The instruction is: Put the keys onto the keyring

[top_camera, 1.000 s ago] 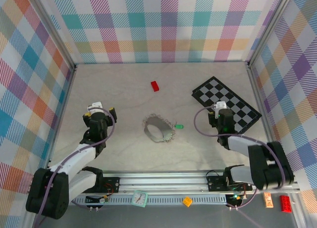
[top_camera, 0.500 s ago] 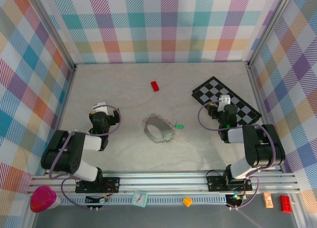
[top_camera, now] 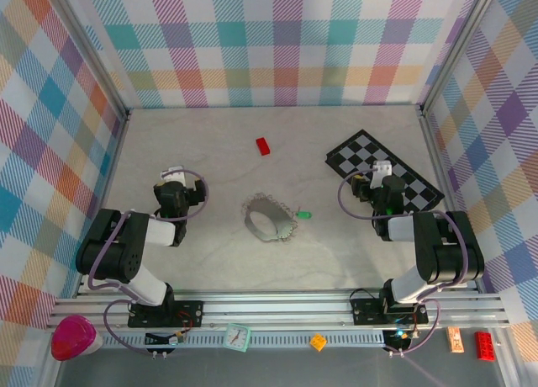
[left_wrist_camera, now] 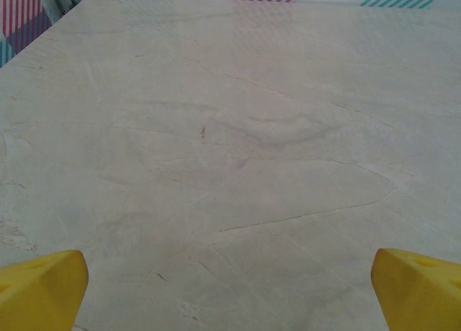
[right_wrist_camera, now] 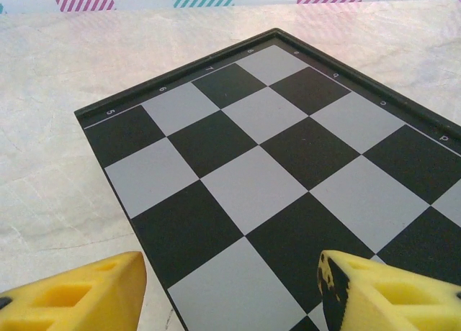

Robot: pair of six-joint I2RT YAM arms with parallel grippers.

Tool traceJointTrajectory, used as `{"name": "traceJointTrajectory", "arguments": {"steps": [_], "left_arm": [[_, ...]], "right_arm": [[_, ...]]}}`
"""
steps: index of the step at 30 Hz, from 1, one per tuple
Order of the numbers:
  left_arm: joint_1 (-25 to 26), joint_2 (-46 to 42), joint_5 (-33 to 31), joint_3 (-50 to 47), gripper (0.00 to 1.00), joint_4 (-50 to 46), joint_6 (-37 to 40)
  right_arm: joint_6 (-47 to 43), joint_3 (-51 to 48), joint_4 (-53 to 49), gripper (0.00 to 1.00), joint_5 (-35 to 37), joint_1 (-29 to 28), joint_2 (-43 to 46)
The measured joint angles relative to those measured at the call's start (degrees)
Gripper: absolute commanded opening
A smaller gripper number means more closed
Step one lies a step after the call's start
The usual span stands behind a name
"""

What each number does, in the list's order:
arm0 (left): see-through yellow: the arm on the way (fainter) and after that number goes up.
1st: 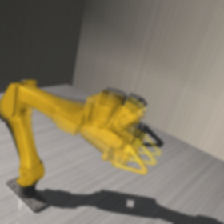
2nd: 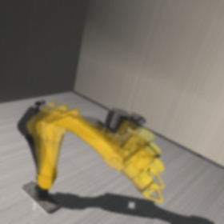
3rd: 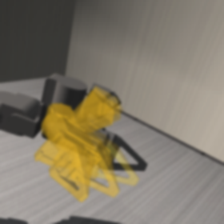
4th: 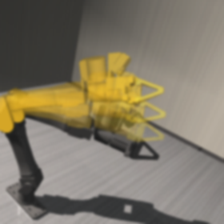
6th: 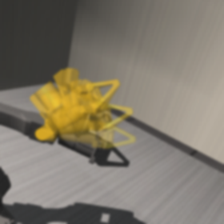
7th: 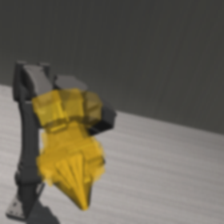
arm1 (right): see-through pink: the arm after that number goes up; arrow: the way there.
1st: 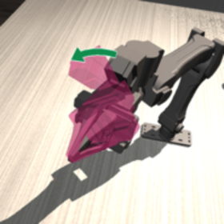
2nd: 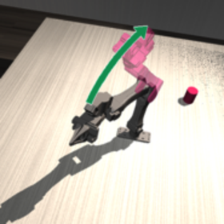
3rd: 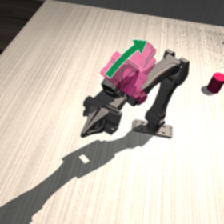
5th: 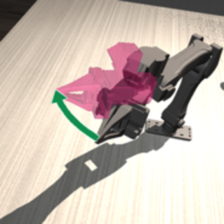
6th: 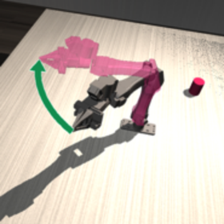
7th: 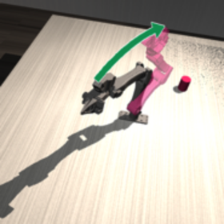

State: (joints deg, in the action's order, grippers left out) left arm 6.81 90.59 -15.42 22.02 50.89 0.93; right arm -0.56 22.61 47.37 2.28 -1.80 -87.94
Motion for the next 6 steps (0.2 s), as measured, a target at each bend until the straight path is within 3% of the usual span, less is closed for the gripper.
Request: {"name": "traceJointTrajectory", "arguments": {"steps": [6], "left_arm": [[-0.59,0.00,1.44,0.22,1.00,-1.09,0.00]], "right_arm": [[0.17,0.02,-0.20,0.70,0.00,0.00,0.00]]}}
